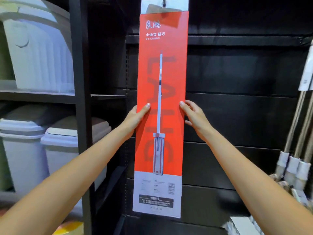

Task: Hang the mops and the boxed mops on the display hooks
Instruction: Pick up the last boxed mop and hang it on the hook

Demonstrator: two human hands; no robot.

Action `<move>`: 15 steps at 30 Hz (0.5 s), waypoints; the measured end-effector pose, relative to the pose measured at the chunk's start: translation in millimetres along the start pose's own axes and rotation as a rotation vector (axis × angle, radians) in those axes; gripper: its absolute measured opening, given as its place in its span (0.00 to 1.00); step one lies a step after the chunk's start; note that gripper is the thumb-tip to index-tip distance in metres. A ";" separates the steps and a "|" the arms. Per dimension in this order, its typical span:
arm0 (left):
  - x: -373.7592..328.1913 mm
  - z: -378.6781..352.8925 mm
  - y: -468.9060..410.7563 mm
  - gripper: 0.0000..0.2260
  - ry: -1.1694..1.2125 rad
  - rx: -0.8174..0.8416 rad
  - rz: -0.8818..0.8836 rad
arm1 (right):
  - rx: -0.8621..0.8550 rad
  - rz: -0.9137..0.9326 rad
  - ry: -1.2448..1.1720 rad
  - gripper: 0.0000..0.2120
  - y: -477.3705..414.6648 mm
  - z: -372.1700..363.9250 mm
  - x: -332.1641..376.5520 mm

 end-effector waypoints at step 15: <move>73.5 -10.8 46.6 0.21 0.056 0.154 0.093 | 0.080 -0.170 -0.041 0.23 85.1 -29.6 -86.1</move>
Point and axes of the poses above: each hand's wrist, its own y-axis away from the middle knuckle, its own z-axis out of the back of the hand, x = y × z, the point moved 8 cm from there along -y, towards the middle knuckle, and after that the axes turned 2 degrees about -x, right-handed, at the moved point
